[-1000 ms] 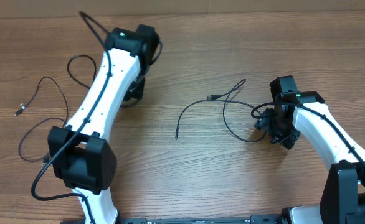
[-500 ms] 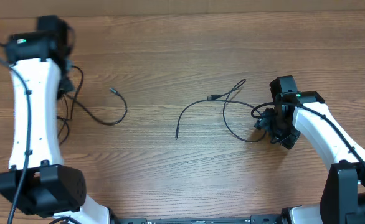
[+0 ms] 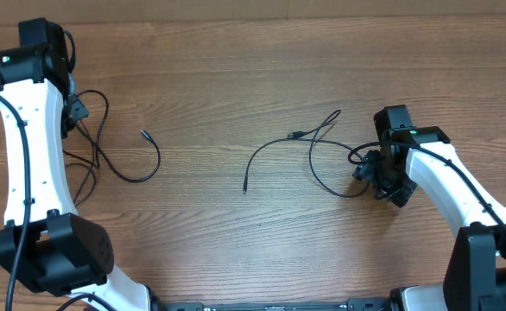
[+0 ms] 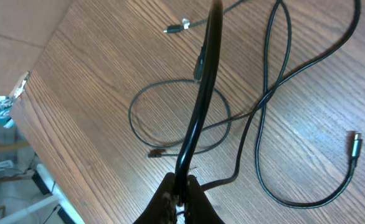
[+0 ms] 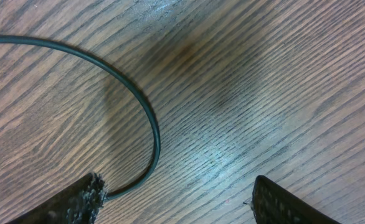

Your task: Untangle cables

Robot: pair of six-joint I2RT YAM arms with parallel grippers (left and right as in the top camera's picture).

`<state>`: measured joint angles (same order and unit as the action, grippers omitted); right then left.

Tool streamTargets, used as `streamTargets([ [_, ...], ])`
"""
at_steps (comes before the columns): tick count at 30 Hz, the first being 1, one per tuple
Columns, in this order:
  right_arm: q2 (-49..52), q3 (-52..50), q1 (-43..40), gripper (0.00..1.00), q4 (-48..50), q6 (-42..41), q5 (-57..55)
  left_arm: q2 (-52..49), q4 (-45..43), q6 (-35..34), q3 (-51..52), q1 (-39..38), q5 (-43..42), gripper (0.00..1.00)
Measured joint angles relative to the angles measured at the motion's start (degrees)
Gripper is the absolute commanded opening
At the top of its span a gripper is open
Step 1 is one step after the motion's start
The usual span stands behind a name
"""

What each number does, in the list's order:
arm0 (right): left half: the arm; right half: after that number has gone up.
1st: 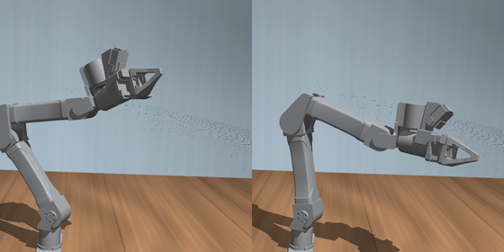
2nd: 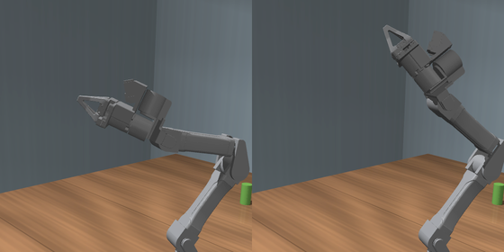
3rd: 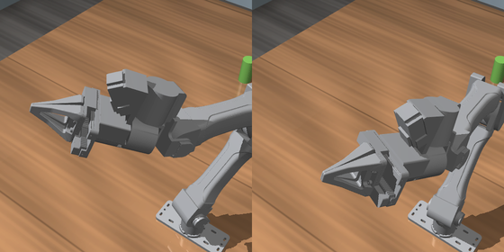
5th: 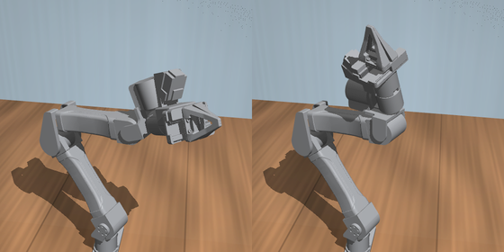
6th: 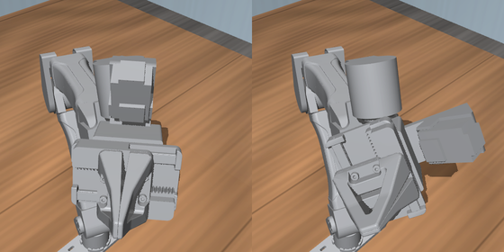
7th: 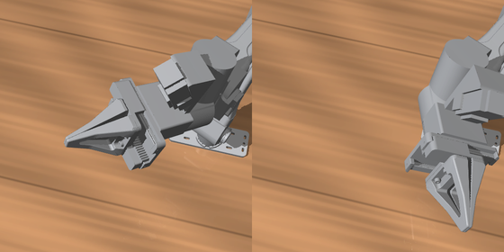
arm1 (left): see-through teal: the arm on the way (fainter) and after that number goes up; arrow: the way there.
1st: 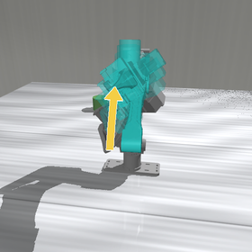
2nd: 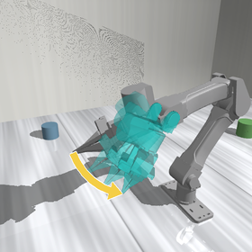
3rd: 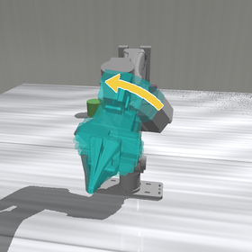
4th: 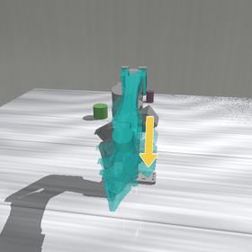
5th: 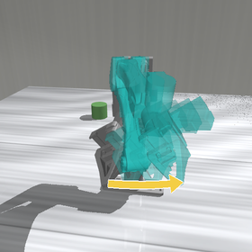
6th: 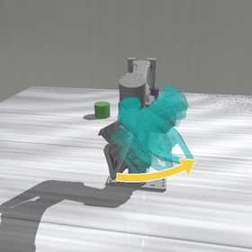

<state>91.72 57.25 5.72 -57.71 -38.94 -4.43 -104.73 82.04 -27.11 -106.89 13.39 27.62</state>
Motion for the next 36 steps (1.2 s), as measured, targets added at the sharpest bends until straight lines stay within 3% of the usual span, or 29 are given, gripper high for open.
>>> streamTargets([
  [5, 0.0, 0.0, 0.0, 0.75, 0.04, 0.02, -0.02, -0.61, -0.5, 0.0, 0.0, 0.0, 0.13, 0.07],
  [7, -0.02, 0.0, 0.0, 0.75, 0.02, 0.02, 0.0, -0.63, -0.61, 0.0, 0.0, 0.0, 0.59, 0.14],
  [10, 0.0, 0.0, 0.0, 0.75, 0.02, 0.02, -0.02, -0.61, -1.01, -0.35, 0.0, 0.0, 1.38, 0.45],
  [11, -0.02, 0.0, 0.0, 0.75, 0.0, 0.04, -0.02, -0.63, -1.2, -0.46, 0.0, 0.0, 1.55, 0.64],
  [13, 0.0, 0.0, 0.0, 0.75, -0.04, 0.04, -0.02, -0.61, -1.64, -0.33, 0.0, 0.0, 1.73, 0.81],
  [18, -0.02, 0.0, 0.0, 0.75, 0.04, 0.15, -0.02, -0.61, -2.54, -0.11, 0.0, 0.0, -3.52, 0.88],
  [22, -0.02, 0.0, 0.0, 0.75, 0.26, 0.15, 0.0, -0.63, -5.07, 4.13, 0.0, -0.66, -14.97, 0.86],
  [24, -0.02, 0.0, 0.0, 0.75, 0.26, 0.15, 0.04, -0.61, -6.69, 6.93, 0.0, -1.77, -20.68, 0.79],
  [28, 0.0, 0.0, 0.0, 0.75, 0.26, 0.17, 0.13, -0.61, -8.48, 11.76, 0.07, -6.27, -29.94, 0.54],
  [30, 0.0, 0.0, 0.0, 0.75, 0.28, 0.17, 0.17, -0.61, -10.23, 13.75, 0.79, -8.81, -31.95, 0.29],
  [31, -0.02, 0.0, 0.0, 0.75, 0.28, 0.17, 0.2, -0.61, -11.72, 14.4, 2.01, -10.8, -33.11, 0.22],
  [35, -0.02, 0.0, 0.0, 0.75, 0.13, 0.15, 0.59, -0.68, -17.81, 15.72, 7.96, -15.37, -34.6, 0.04],
  [36, -0.02, 0.0, 0.0, 0.75, 0.09, 0.17, 0.61, -0.7, -19.65, 15.93, 10.88, -16.87, -34.97, 0.04],
])
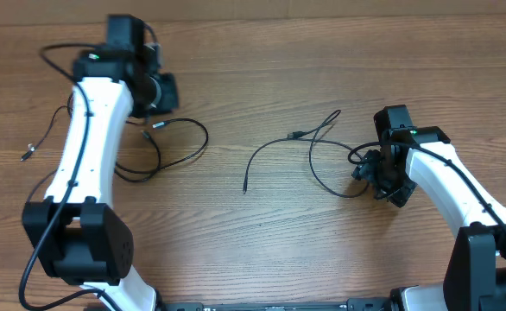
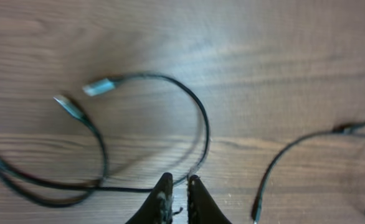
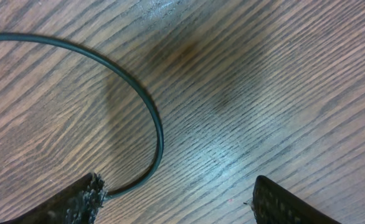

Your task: Untangle cables

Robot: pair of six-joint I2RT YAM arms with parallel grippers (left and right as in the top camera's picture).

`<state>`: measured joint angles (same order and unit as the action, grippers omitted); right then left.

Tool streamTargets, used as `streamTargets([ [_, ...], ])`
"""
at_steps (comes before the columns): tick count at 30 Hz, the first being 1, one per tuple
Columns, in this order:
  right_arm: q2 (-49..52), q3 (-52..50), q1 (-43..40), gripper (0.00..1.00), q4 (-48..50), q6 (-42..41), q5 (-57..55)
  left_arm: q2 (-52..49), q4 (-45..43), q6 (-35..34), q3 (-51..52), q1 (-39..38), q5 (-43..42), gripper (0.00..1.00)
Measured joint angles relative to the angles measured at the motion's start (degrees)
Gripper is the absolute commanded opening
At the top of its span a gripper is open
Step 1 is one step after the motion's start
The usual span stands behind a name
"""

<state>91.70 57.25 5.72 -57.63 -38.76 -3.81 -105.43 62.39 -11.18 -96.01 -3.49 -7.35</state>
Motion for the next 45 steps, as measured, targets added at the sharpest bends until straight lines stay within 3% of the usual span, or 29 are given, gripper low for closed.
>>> streamTargets([
  [8, -0.02, 0.0, 0.0, 0.75, -0.04, 0.0, 0.02, -0.09, -14.05, 0.28, 16.79, -1.62, -0.57, 0.04],
  [20, -0.04, 0.0, 0.0, 0.75, -0.35, 0.0, 0.02, -0.11, -20.92, -2.49, 30.49, -0.74, 7.21, 0.04],
  [38, -0.04, 0.0, 0.0, 0.75, -0.48, -0.02, 0.04, -0.11, -17.42, -5.38, 32.35, 16.31, 9.14, 0.04],
  [45, -0.04, 0.0, 0.0, 0.75, -0.48, 0.0, 0.02, -0.11, -17.68, -4.85, 32.52, 17.73, 4.94, 0.04],
])
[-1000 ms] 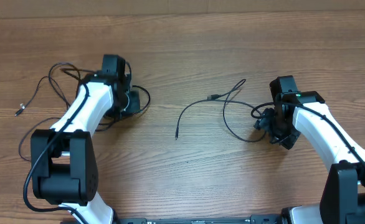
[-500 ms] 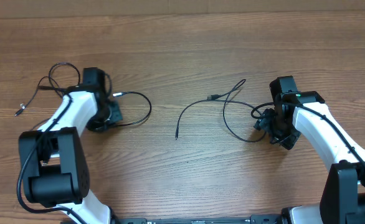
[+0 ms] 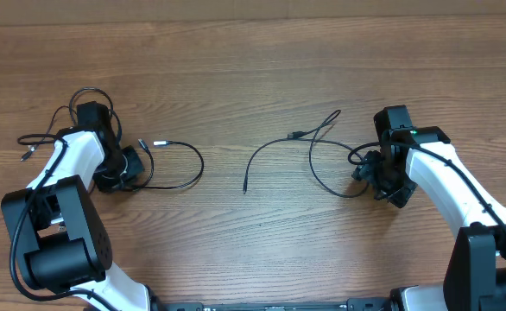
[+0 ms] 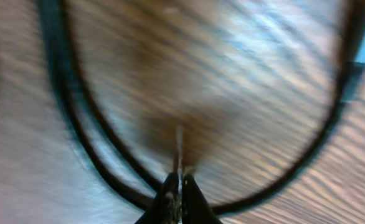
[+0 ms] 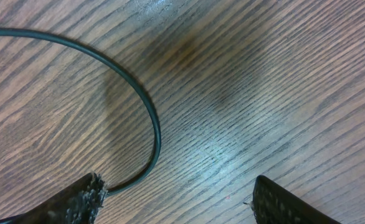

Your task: Untangle cables

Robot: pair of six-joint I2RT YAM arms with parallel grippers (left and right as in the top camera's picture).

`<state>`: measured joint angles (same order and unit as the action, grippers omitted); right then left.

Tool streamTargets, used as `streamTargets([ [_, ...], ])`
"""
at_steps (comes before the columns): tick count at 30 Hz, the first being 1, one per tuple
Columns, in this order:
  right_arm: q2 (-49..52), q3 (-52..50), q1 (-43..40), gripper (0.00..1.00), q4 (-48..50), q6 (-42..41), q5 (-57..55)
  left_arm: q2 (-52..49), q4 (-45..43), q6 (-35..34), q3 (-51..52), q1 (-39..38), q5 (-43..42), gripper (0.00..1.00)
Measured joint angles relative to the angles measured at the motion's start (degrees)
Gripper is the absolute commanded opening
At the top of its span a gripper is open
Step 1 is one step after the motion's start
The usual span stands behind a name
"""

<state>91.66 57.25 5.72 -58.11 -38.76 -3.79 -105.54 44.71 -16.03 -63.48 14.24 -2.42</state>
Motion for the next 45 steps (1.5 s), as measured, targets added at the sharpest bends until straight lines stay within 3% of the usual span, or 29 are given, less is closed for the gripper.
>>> streamTargets([
  [7, 0.0, 0.0, 0.0, 0.75, 0.0, 0.0, 0.02, 0.0, -6.47, 3.15, 0.13, -1.62, -15.45, 0.04],
  [12, 0.0, 0.0, 0.0, 0.75, 0.0, 0.0, 0.02, 0.0, -8.85, 4.66, 0.13, -5.62, -18.1, 0.04],
  [31, 0.0, 0.0, 0.0, 0.75, -0.48, -0.02, 0.02, 0.33, -7.45, 2.23, 2.38, -8.28, -2.91, 0.04],
  [36, 0.0, 0.0, 0.0, 0.75, -0.68, -0.02, 0.02, 0.63, -4.81, -0.55, 2.4, -8.11, 7.02, 0.04],
  [40, 0.0, 0.0, 0.0, 0.75, -0.7, 0.0, 0.02, 0.61, -0.35, -5.33, 2.82, -4.76, 16.33, 0.04],
  [45, 0.0, 0.0, 0.0, 0.75, -0.61, -0.02, 0.02, 0.39, 3.78, -8.11, 2.56, 1.79, 21.66, 0.04],
])
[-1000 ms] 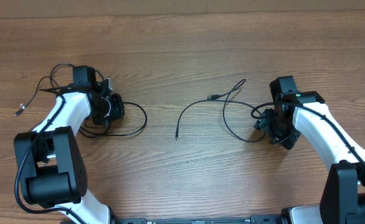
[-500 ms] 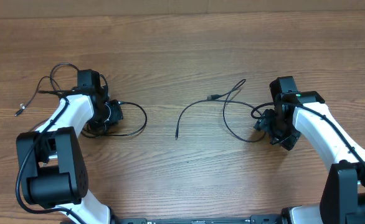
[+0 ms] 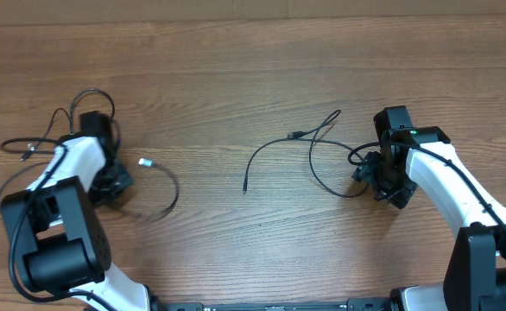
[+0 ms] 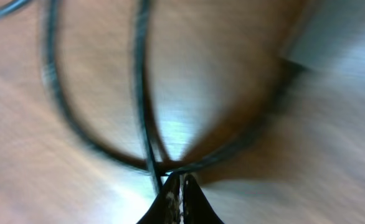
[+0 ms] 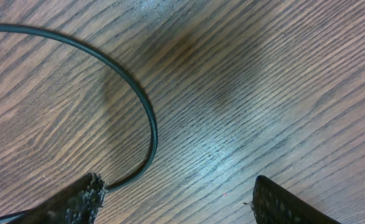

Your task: Untangle cables

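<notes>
A thin black cable (image 3: pixel 176 192) with a silver plug (image 3: pixel 146 161) loops across the left of the table, and its other end bunches in a tangle (image 3: pixel 79 102) behind my left arm. My left gripper (image 3: pixel 115 183) sits low on it; in the blurred left wrist view the fingertips (image 4: pixel 172 185) are pressed together where its strands (image 4: pixel 142 93) meet. A second black cable (image 3: pixel 315 175) lies apart at centre right. My right gripper (image 3: pixel 376 177) stands open low over the wood, with that cable (image 5: pixel 146 115) curving past its left finger (image 5: pixel 76 199).
The wooden table (image 3: pixel 236 69) runs to its back edge at the top of the overhead view. The second cable's free end (image 3: pixel 244 188) lies near the middle, with a small plug (image 3: pixel 294 135) further back.
My left gripper has shifted a little toward the front left. The silver plug and its loop have moved left and nearer the front. The right arm has not moved.
My left gripper was shut on the cable at the far back left. Then it was further right near the back, with the loop spread toward the middle. Later it sat low at the left, and now the loop is nearer the left arm.
</notes>
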Robot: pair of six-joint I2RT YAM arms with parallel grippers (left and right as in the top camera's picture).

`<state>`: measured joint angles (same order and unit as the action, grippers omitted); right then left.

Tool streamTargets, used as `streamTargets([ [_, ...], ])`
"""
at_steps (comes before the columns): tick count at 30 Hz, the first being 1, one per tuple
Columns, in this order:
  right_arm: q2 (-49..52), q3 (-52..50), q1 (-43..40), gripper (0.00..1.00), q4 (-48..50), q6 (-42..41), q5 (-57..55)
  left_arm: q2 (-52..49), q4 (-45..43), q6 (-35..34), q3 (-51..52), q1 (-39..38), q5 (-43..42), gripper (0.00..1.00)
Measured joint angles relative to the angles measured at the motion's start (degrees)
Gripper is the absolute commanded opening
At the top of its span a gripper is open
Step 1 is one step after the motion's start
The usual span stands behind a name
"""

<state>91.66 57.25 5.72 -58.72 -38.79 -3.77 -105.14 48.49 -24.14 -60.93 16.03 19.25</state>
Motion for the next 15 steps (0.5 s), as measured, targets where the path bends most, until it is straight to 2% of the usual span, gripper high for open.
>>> streamTargets([
  [5, 0.0, 0.0, 0.0, 0.75, 0.04, 0.02, 0.0, 0.0, 4.39, -1.46, -4.87, 4.85, 2.08, 0.04],
  [12, 0.0, 0.0, 0.0, 0.75, 0.22, 0.0, -0.04, -0.02, 9.66, -2.58, -14.01, 5.7, 1.18, 0.04],
  [14, 0.0, 0.0, 0.0, 0.75, 0.63, 0.02, 0.02, -0.04, 10.67, -0.5, -16.2, 5.44, -7.21, 0.06],
  [15, 0.0, 0.0, 0.0, 0.75, 0.83, 0.0, 0.0, -0.04, 10.67, 1.31, -16.9, 4.81, -12.85, 0.16],
])
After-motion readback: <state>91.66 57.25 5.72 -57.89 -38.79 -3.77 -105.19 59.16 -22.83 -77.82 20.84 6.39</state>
